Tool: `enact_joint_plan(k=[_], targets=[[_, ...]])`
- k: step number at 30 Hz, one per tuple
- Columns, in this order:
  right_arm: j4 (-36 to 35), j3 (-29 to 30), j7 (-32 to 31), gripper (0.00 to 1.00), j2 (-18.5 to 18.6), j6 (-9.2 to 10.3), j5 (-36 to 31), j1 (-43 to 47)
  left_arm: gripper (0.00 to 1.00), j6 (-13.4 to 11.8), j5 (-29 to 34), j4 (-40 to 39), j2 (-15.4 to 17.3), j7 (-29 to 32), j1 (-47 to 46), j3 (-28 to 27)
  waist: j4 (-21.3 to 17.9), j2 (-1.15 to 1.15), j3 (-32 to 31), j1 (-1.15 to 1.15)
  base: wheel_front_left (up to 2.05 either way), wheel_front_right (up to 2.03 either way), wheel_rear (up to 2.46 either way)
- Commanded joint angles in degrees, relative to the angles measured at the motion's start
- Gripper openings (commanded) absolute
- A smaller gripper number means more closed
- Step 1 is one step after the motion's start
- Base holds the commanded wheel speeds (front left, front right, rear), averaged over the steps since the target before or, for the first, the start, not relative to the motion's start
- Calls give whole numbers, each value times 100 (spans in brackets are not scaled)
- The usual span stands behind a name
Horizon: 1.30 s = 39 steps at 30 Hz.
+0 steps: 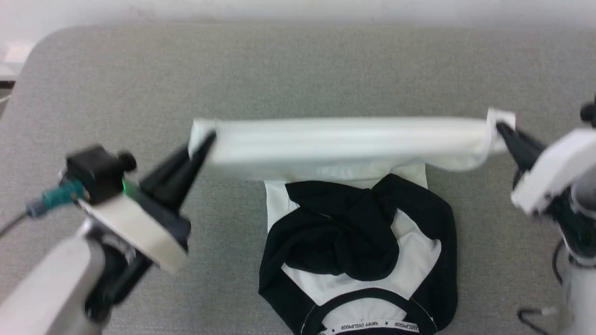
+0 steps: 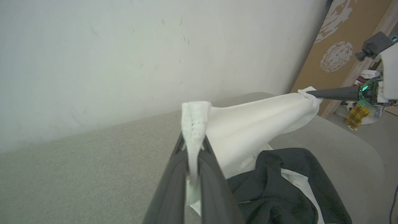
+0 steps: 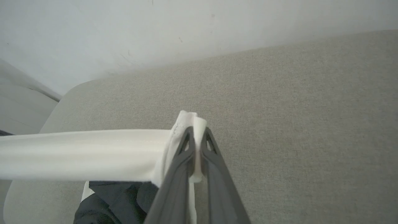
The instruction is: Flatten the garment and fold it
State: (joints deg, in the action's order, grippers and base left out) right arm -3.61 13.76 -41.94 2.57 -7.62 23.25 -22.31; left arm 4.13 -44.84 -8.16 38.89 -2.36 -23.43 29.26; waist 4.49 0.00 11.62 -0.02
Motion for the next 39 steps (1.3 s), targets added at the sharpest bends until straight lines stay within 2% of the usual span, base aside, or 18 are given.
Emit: enact_joint_plan(k=[1, 8, 15, 24, 39], targets=[[-163, 88, -46, 0, 35, 13, 70, 288, 0, -102, -45, -151, 127, 41, 268, 6, 41, 0, -184, 2, 0, 0, 0], [-804, 186, -244, 0, 33, 13, 536, 1622, 0, -536, -119, -865, 409, 316, 1400, 278, 19, 0, -505, 2, 0, 0, 0], [-877, 154, -270, 0, 32, 13, 919, 2733, 0, -735, -60, -888, 347, 455, 2089, 741, -11, 0, -662, 2, 0, 0, 0], [-463, -166, -6, 0, 32, 13, 788, 3032, 0, -570, -100, -174, 46, 642, 2089, 1132, -80, 0, -581, 2, 0, 0, 0], [620, -521, 436, 0, 32, 13, 509, 2566, 0, -148, -120, 1273, -494, 927, 1455, 1483, -123, 0, -427, 2, 0, 0, 0]])
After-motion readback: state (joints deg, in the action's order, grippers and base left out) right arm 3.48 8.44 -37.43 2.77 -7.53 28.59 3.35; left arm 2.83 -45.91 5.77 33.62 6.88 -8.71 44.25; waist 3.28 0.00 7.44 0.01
